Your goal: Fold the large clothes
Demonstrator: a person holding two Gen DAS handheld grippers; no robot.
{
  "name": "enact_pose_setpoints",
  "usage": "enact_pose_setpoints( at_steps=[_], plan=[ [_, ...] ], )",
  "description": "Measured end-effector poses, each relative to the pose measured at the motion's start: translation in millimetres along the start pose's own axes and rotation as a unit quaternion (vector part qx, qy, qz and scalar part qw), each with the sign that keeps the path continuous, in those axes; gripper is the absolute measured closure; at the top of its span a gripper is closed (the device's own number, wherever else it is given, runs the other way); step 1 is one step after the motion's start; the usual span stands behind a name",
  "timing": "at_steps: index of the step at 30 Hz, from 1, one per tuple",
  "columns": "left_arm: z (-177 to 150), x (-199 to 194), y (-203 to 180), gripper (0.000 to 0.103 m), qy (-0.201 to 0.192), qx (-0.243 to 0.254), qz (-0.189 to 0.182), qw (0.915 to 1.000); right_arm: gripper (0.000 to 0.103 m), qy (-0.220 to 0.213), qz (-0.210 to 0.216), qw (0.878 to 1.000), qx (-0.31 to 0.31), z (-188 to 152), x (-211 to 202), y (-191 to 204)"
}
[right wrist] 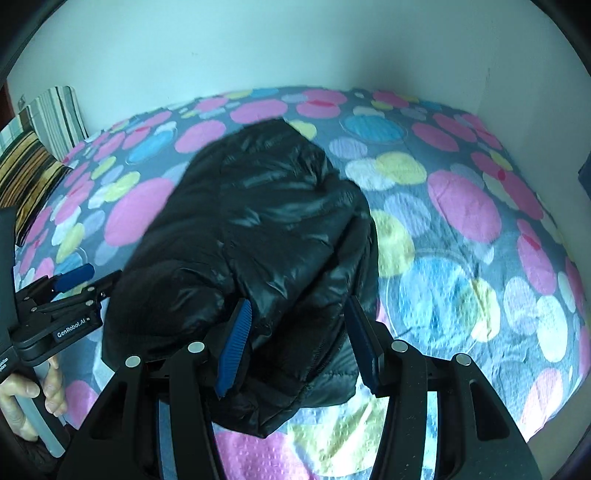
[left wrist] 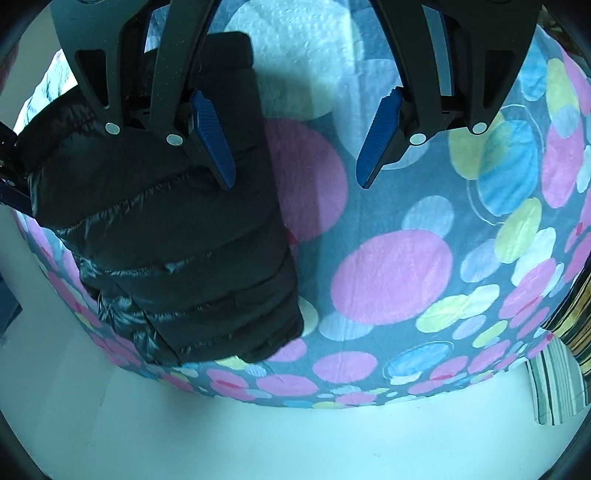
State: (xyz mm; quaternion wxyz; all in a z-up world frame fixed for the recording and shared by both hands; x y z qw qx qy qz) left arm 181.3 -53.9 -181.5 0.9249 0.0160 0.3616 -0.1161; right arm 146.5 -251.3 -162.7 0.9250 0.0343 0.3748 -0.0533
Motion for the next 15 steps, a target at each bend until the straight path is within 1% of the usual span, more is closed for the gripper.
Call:
enact_pose_setpoints(
  at_steps=[2,6,8,11,15],
  plan=[
    [0,6,-8,0.036,-0.005,0.015,0.006,0.9998,0.051,0.015,-0.006,1.0,0.006,-10,12,-7],
    [2,15,-15,0.038,0.002,0.03,0.003,0.9996,0.051,0.032,-0.003,0.999,0.021,-23,30,-15],
    [-1,20,-22,0.044,0.004,0.04,0.001,0.9992,0.051,0.042,0.003,0.999,0.03,-29,40,-18],
    [-2,24,-26,0.044,0.002,0.05,0.008,0.9987,0.051,0.048,0.01,0.998,0.043,-35,48,-20],
    [-4,30,-28,0.044,0.004,0.05,0.009,0.9987,0.051,0.047,0.009,0.998,0.047,-40,51,-19]
  ],
)
Point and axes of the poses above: each gripper's, at about its wrist camera, not at the fingertips, and x roughly the way its jaws point, y to its left, z to its top, the point moved 7 cm from there along x, roughly the way its jaws point, and after that the axes turned 11 degrees about -y, right-handed, at the moved point
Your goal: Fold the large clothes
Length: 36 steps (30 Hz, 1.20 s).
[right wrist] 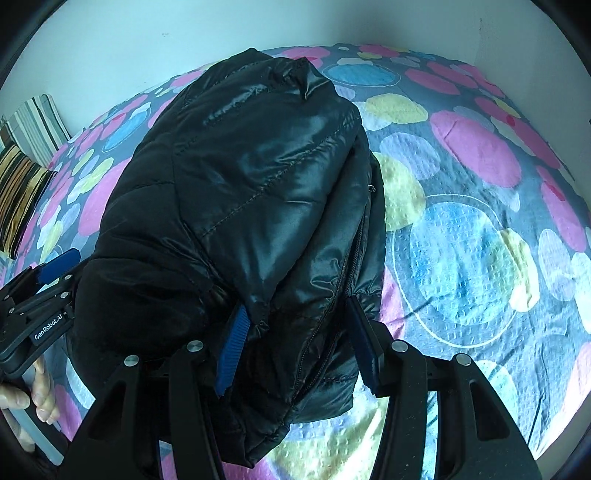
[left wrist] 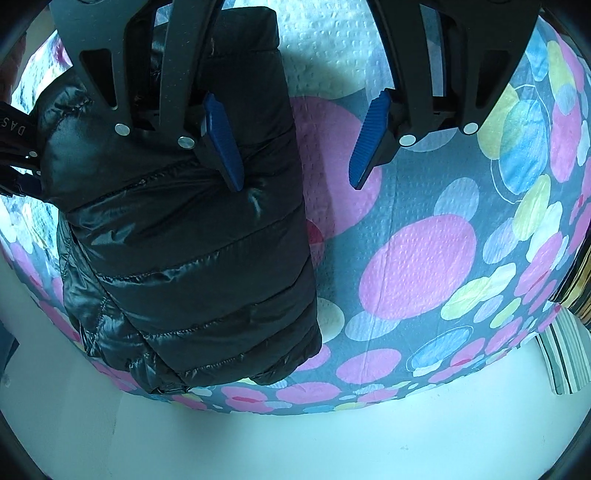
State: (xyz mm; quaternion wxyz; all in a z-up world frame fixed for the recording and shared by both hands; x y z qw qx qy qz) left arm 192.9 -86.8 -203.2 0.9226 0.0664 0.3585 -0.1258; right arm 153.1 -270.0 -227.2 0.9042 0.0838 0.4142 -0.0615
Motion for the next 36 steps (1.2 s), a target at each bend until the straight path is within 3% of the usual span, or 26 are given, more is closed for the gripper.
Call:
enact_pose_setpoints(
  at_steps=[36],
  plan=[
    [5,-13,7,0.042,-0.014,0.005,-0.002,0.9999,0.049,-0.028,0.001,0.999,0.017,3,-8,-2]
  ],
)
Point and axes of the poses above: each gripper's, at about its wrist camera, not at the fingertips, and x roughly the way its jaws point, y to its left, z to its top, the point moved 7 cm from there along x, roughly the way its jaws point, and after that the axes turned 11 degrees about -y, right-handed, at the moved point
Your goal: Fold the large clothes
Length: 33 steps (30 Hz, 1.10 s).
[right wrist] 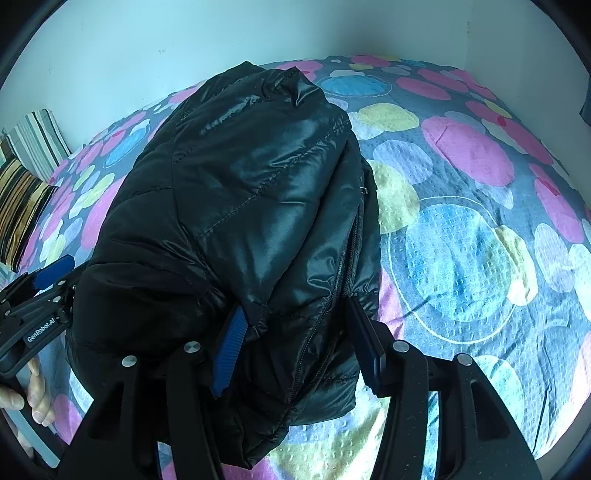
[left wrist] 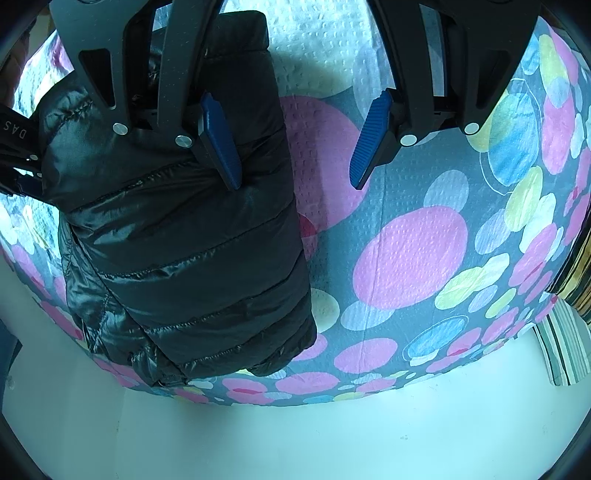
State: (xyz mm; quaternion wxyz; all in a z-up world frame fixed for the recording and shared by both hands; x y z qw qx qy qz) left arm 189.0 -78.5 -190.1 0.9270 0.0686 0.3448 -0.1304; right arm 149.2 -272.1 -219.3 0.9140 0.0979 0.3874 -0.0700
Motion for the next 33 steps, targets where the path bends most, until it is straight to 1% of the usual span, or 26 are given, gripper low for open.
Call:
enact_pose_setpoints(
  at_steps=[3,8,12,16,21,25,30,33],
  plan=[
    [3,-2,8,0.038,0.002,-0.018,-0.005,0.9998,0.048,-0.002,0.0,1.0,0.001,0,-1,0],
    [5,-1,20,0.038,0.004,-0.037,-0.005,0.9993,0.047,-0.007,0.0,1.0,0.002,2,-3,-1],
    [6,3,23,0.037,0.007,-0.044,-0.013,0.9989,0.045,-0.015,0.002,1.0,0.003,4,-7,-1],
    [6,9,25,0.034,0.008,-0.049,-0.018,0.9986,0.044,-0.026,0.008,1.0,0.001,7,-14,-2],
    [10,11,28,0.033,0.006,-0.052,-0.022,0.9984,0.044,-0.036,0.016,0.999,0.0,14,-25,-1],
    [13,13,31,0.032,0.005,-0.056,-0.023,0.9982,0.044,-0.052,0.019,0.998,-0.007,24,-41,-1],
    [19,13,40,0.031,0.003,-0.067,-0.023,0.9975,0.044,-0.077,0.001,0.997,-0.001,41,-58,-18],
    [24,10,47,0.028,-0.004,-0.067,-0.015,0.9976,0.044,-0.081,-0.02,0.996,0.006,50,-58,-36]
  ],
)
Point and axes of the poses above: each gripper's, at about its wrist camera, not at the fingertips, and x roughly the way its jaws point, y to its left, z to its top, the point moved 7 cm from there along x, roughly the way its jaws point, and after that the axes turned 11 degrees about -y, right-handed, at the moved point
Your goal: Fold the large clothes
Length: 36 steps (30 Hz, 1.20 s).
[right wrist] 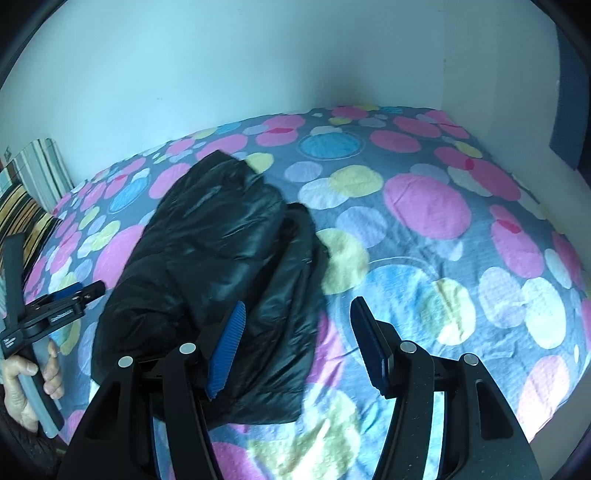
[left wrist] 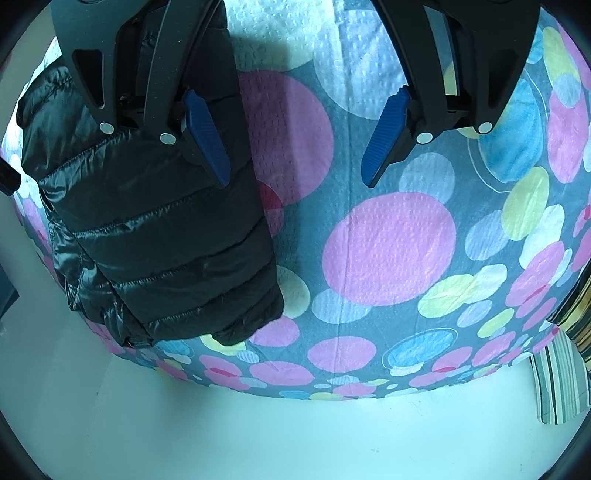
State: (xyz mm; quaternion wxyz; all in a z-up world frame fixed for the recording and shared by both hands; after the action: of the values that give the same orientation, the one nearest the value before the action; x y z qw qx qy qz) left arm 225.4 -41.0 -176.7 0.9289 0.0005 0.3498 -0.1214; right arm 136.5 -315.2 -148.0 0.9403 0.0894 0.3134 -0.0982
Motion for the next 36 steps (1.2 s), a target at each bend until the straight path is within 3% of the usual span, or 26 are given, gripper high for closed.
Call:
enact_pose_setpoints(
  at_steps=[6,16,21,29,32,34,36],
  plan=[
    [8,3,8,0.026,-0.005,-0.001,0.013,0.9999,0.044,0.025,-0.006,0.999,0.028,-3,27,-22],
    [2,24,-12,0.026,0.009,0.023,0.006,0.9997,0.044,0.063,0.01,0.997,0.031,-21,74,-12],
    [4,29,-17,0.026,0.003,0.038,0.012,0.9992,0.037,0.073,0.012,0.997,0.023,-23,87,-11],
    [0,34,-21,0.027,0.006,0.037,0.005,0.9993,0.037,0.093,0.037,0.993,0.056,-42,107,-8],
    [-2,36,-24,0.029,0.006,0.041,0.006,0.9991,0.041,0.096,0.05,0.992,0.062,-46,112,-2],
    [-3,36,-26,0.032,0.007,0.042,0.004,0.9991,0.052,0.096,0.067,0.991,0.065,-47,113,6],
    [-5,36,-29,0.037,0.009,0.044,0.001,0.999,0.054,0.092,0.059,0.993,0.047,-46,112,11]
  ],
)
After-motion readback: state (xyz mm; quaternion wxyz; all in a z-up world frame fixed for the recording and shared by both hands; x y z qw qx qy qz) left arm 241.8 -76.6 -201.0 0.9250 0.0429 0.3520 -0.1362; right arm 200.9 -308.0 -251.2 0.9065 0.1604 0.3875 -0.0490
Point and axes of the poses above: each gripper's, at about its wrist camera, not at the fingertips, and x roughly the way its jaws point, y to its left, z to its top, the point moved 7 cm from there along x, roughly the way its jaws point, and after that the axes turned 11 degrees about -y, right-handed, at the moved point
